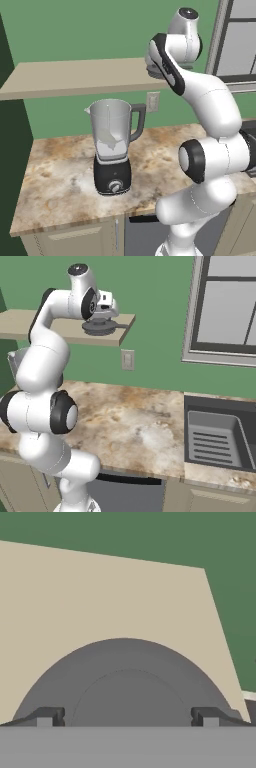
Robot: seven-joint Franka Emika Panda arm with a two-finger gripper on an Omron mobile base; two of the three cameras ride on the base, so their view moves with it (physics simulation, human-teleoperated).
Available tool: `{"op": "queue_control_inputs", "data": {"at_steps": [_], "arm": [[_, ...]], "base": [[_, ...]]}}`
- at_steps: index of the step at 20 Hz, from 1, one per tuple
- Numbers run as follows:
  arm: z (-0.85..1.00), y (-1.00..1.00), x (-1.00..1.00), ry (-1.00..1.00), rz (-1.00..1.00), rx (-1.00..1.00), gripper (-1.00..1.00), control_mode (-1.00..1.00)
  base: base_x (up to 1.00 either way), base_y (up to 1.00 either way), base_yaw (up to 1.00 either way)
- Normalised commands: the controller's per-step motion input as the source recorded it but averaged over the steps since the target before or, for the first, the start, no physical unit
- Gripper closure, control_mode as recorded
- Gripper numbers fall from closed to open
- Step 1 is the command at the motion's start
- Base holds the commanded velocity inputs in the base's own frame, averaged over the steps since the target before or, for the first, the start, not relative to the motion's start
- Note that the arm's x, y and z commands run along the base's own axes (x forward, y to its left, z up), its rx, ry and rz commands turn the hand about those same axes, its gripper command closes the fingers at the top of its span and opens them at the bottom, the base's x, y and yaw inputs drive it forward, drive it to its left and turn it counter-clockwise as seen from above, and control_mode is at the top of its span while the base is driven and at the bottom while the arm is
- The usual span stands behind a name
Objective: Open the blender lid, put the pear in the blender, close the lid, and start the blender.
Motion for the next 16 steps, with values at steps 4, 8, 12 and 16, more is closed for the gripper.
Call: {"op": "queue_control_inputs", "data": {"at_steps": [4,8,12,16], "arm": [[-0.34,-0.04,-0.02,0.00,0.00,0.00,-1.00,-1.00],[-0.33,-0.01,-0.06,0.00,0.00,0.00,-1.00,-1.00],[-0.48,0.00,-0.23,0.00,0.00,0.00,-1.00,-1.00],[-0.51,0.01,-0.34,0.00,0.00,0.00,1.00,-1.00]], "base": [[0.00,0.00,0.00],[0.00,0.00,0.00],[0.00,0.00,0.00],[0.00,0.00,0.00]]}}
